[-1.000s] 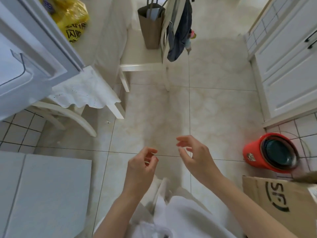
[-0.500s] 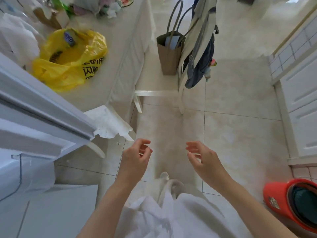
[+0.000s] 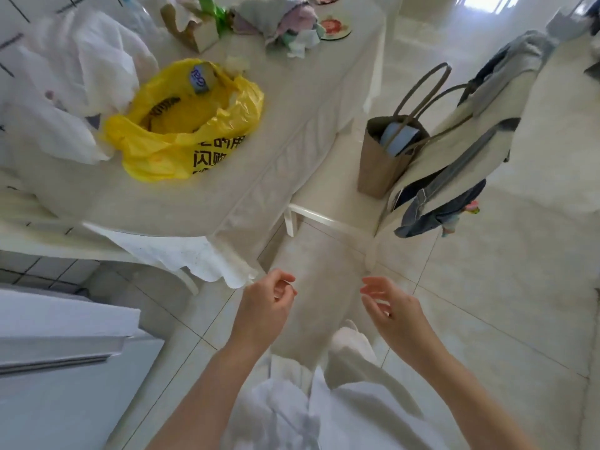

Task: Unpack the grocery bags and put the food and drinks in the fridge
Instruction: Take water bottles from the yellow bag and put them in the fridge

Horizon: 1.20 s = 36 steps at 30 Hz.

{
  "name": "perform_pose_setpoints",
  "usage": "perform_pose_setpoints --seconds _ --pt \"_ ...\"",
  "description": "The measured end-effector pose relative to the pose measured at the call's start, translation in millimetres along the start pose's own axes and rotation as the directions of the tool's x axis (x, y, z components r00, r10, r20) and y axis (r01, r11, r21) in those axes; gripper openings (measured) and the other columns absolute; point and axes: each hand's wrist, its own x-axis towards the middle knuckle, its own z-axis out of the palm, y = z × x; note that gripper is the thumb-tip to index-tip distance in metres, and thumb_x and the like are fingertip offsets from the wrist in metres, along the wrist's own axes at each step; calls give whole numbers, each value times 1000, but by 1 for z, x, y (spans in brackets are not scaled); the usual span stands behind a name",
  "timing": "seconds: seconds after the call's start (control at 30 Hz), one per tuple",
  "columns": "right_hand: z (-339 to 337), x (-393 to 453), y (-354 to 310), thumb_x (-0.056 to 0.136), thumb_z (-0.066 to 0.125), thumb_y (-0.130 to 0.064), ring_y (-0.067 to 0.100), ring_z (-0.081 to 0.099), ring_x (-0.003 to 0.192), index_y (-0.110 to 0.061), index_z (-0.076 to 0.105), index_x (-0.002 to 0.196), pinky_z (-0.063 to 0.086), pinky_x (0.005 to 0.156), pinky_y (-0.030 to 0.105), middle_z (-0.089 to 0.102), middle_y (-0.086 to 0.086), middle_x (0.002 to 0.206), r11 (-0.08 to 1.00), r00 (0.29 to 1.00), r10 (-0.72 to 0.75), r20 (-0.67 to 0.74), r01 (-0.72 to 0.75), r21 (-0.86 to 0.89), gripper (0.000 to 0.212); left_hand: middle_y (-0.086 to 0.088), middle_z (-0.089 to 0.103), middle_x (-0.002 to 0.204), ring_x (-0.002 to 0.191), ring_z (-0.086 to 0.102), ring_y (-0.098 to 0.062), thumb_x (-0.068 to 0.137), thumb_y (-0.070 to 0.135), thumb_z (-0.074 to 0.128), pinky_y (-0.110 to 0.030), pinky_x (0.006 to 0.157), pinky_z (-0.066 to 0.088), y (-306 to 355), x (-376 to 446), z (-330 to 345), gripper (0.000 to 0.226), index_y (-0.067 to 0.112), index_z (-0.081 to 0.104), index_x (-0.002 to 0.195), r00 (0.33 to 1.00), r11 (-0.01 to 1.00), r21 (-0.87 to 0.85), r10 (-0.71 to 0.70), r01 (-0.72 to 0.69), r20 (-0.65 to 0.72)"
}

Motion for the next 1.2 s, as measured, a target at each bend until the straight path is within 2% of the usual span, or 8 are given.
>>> perform_pose_setpoints --seconds 0.17,0.3,0.6,0.7,0.83,0.93,1.07,1.2 --pt "-48 73 -3 94 55 -14 8 60 100 -15 58 121 51 91 30 62 -8 104 989 986 -80 146 98 -114 26 10 72 80 78 64 6 94 13 55 -10 70 49 47 27 27 15 24 65 94 994 991 -108 -87 79 -70" --pt "-66 132 -15 93 57 -11 13 62 97 -14 60 118 52 91 38 64 -6 98 976 969 -129 209 162 -148 26 10 71 83 80 62 9 94 14 55 -4 69 45 58 46 31 14 25 64 96 980 981 -130 -157 141 -119" --pt "-44 246 -80 92 58 -13 19 65 102 -10 61 117 48 91 28 66 -1 97 945 902 -227 366 295 -141 24 10 71 87 86 64 0 92 22 58 -11 73 49 34 112 -11 12 34 63 92 893 931 -199 -353 306 -279" --pt "-27 282 -114 93 58 -14 18 66 100 -11 61 117 48 88 27 70 2 104 913 866 -295 403 380 -147 25 9 70 87 85 63 0 92 21 59 -7 68 44 25 149 -32 13 34 62 89 877 924 -214 -372 317 -305" --pt "-6 323 -157 93 57 -17 17 65 101 -14 62 116 50 92 34 71 2 105 891 847 -342 407 430 -145 24 11 67 87 81 60 4 92 23 61 -1 62 40 17 199 -69 5 26 64 95 874 941 -140 -338 308 -348" --pt "12 354 -188 94 56 -20 15 65 101 -16 62 116 49 91 29 70 0 105 874 822 -365 436 465 -144 23 9 68 89 80 59 4 93 23 60 0 61 39 12 236 -107 9 21 66 100 866 952 -104 -306 289 -395" --pt "34 389 -220 95 55 -20 16 65 101 -15 62 116 49 90 28 70 2 106 844 786 -398 473 516 -148 23 6 69 94 87 62 -4 94 23 60 -8 67 42 7 274 -149 12 20 67 103 829 947 -139 -322 291 -457" --pt "52 419 -248 95 54 -19 18 64 101 -13 63 116 49 87 29 70 3 107 795 715 -424 556 588 -148 23 3 70 100 91 63 -7 94 21 59 -10 70 45 5 306 -169 14 17 66 106 811 939 -144 -343 313 -474"
